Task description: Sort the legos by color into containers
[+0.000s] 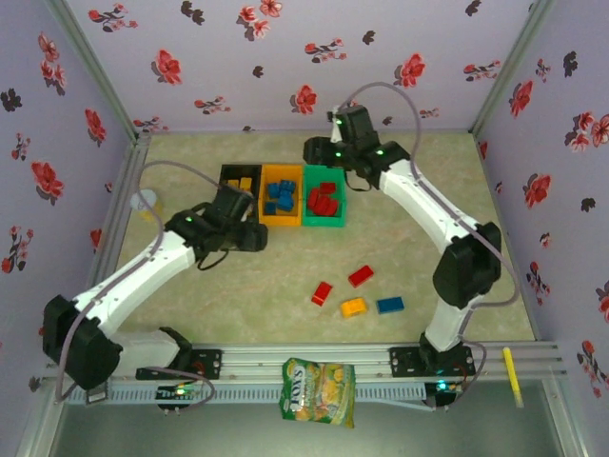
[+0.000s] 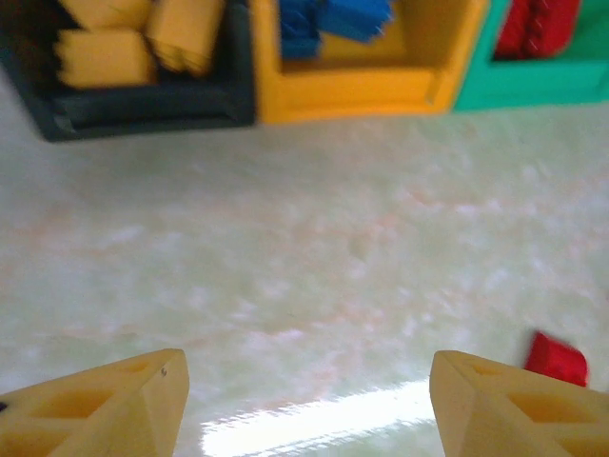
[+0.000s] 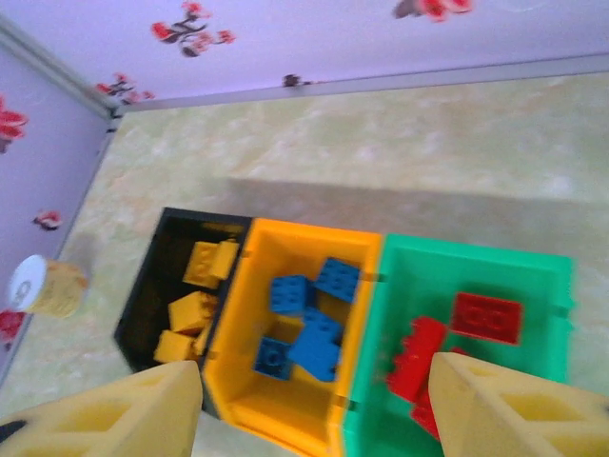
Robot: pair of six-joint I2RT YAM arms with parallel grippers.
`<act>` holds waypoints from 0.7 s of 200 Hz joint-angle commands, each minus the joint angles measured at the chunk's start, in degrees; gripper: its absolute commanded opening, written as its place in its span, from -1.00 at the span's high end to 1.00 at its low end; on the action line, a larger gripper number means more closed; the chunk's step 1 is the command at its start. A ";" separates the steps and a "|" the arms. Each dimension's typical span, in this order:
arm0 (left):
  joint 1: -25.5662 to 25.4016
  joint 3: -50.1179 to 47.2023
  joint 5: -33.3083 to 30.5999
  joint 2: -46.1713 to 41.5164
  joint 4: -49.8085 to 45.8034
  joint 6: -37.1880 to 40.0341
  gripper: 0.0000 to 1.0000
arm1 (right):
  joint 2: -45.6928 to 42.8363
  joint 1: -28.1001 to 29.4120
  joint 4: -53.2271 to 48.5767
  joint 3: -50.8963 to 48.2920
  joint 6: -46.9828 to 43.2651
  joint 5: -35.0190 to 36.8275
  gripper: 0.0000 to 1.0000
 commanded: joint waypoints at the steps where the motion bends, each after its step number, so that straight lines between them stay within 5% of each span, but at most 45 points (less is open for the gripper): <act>1: -4.82 0.45 3.39 4.82 3.56 -4.24 -0.36 | -4.17 -1.71 -0.68 -4.13 0.77 2.91 -0.31; 68: -17.18 10.67 6.44 21.51 -1.61 -0.43 -0.32 | -10.85 -5.37 -2.04 -10.52 1.85 4.20 -0.32; 140: -21.15 17.30 11.21 32.57 -5.92 2.87 -0.32 | -19.00 -10.09 -4.40 -17.87 1.81 5.87 -0.37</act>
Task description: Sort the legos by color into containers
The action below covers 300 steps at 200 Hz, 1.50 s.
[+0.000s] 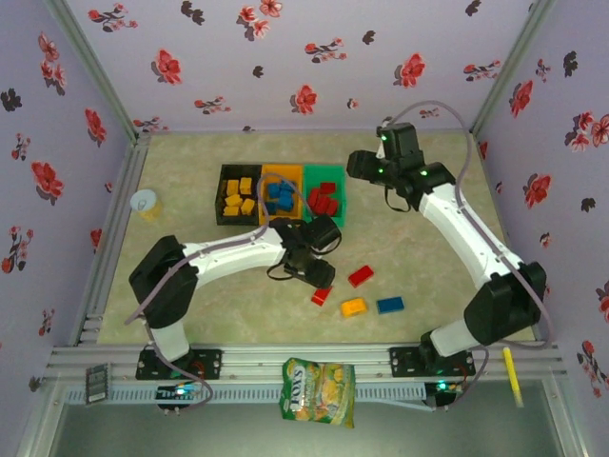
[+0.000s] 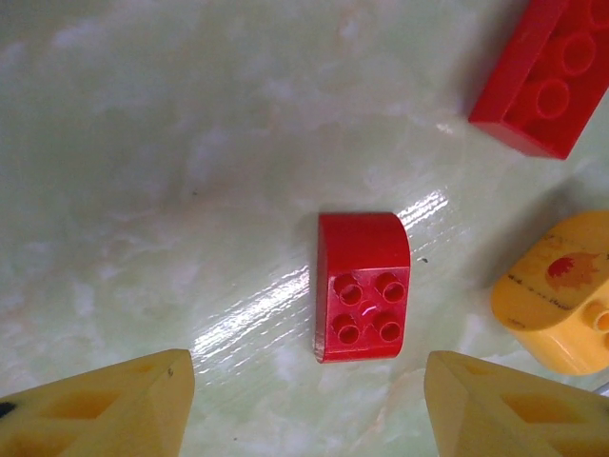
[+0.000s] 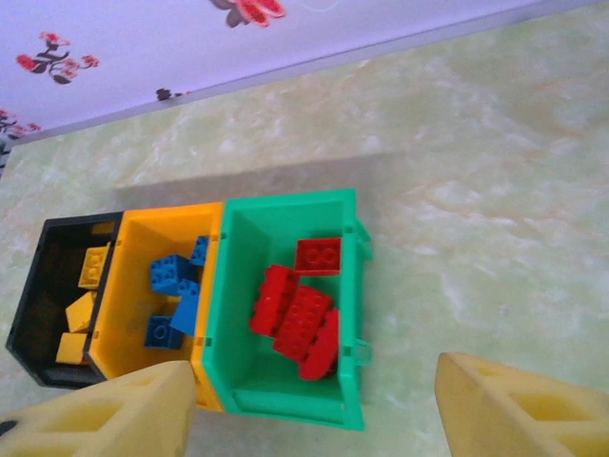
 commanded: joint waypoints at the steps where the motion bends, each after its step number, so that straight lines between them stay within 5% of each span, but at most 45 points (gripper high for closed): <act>1: -1.17 2.58 2.23 2.83 -4.72 2.62 -0.32 | -2.68 -1.86 -1.25 -2.13 1.24 1.63 -0.37; 142: -3.60 7.47 4.15 11.66 -6.11 4.55 -0.28 | -3.72 -4.09 -2.16 -3.17 0.67 1.18 -0.37; 242: -3.35 10.26 2.46 14.18 -7.50 5.10 0.30 | -6.13 -5.28 -4.53 -2.84 -0.56 2.51 -0.37; 300: 5.45 19.07 -1.48 11.94 -13.51 11.84 0.37 | -7.88 -5.95 -4.63 -4.03 -0.90 2.76 -0.37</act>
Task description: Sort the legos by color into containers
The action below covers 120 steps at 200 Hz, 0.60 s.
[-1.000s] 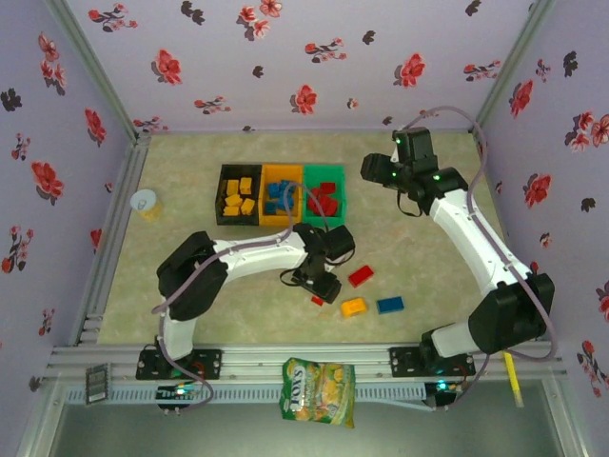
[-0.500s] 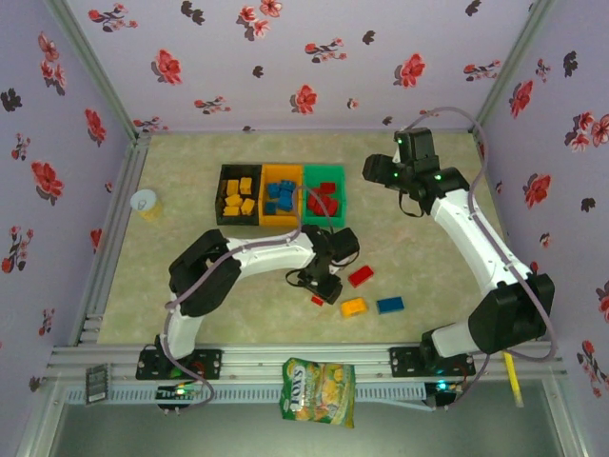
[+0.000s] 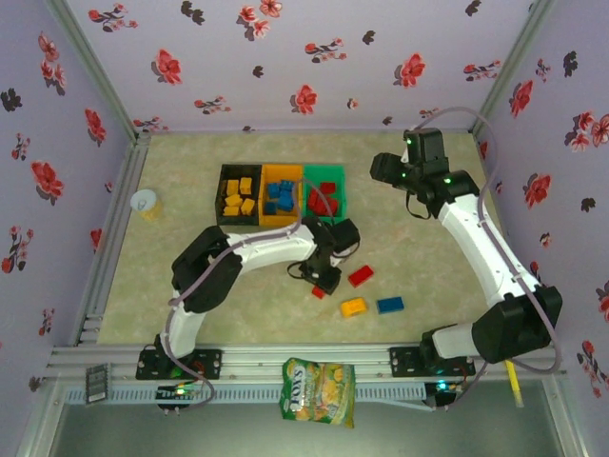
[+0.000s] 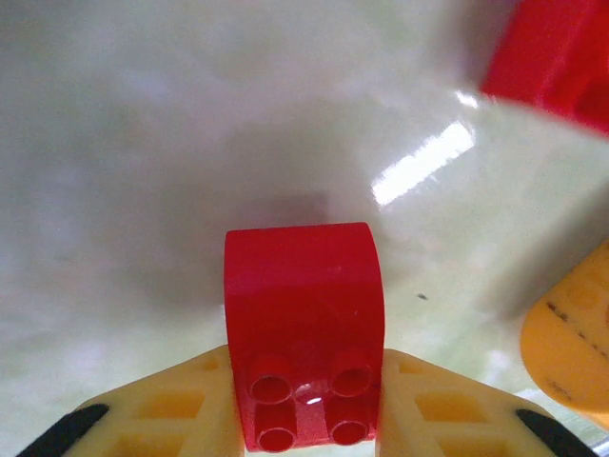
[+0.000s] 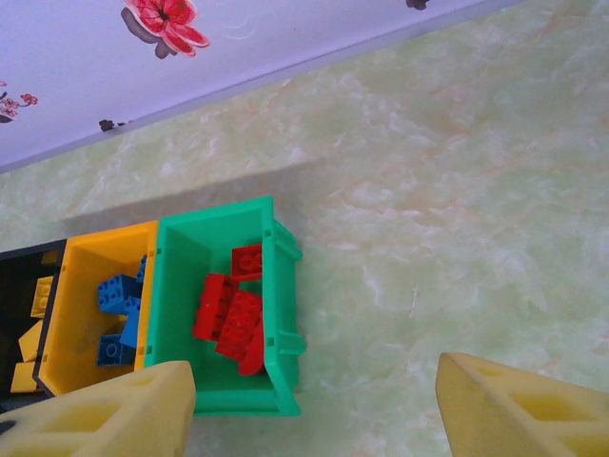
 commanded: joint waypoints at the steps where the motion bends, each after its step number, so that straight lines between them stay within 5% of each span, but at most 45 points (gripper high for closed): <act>1: 5.19 6.48 -4.00 -2.09 -5.55 5.10 0.37 | -2.19 -0.59 -1.20 -1.14 -0.73 1.41 -0.37; 62: 14.96 19.84 -5.67 -1.92 -7.40 5.98 0.38 | -5.90 -1.52 -1.00 -3.84 -0.66 0.90 -0.40; 120: 18.31 30.01 -7.24 4.43 -3.09 2.57 0.39 | -5.26 -1.54 -1.28 -3.63 -0.26 -0.24 -0.39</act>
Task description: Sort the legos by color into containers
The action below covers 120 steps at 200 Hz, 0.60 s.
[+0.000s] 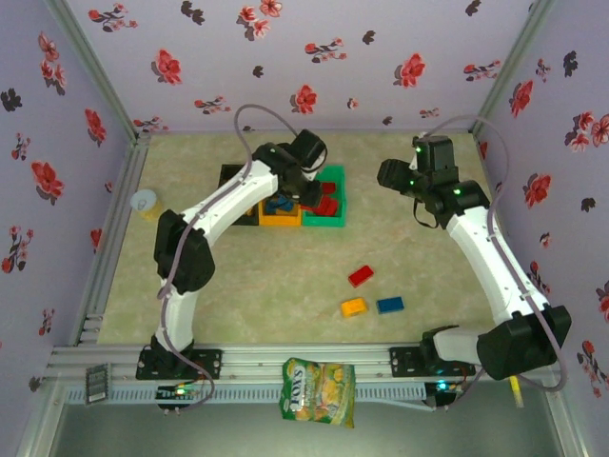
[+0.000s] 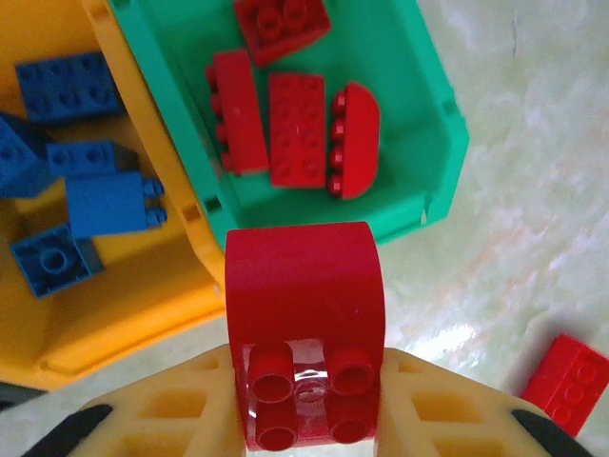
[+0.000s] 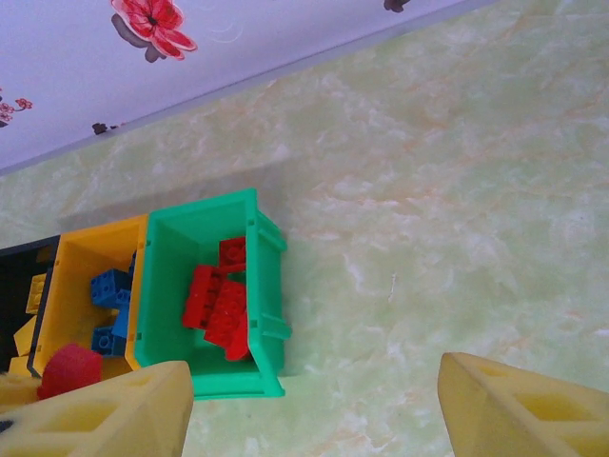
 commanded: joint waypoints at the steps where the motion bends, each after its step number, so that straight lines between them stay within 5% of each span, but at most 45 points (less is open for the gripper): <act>1: 1.07 4.46 -1.05 4.06 1.68 -1.59 0.39 | -0.26 -0.40 -0.35 -0.11 -0.17 -0.29 -0.39; 52: 2.80 17.50 1.05 12.19 0.36 -0.82 0.27 | -0.64 -0.42 -0.85 -0.32 0.07 -0.48 -0.39; 81: 3.76 21.66 2.73 14.53 -0.02 -0.78 -0.21 | -0.55 -0.41 -1.07 -0.63 0.35 -1.00 -0.39; 120: 3.98 18.99 2.61 11.13 0.43 0.45 -0.27 | -0.25 -0.43 -1.25 -1.29 0.38 -0.89 -0.39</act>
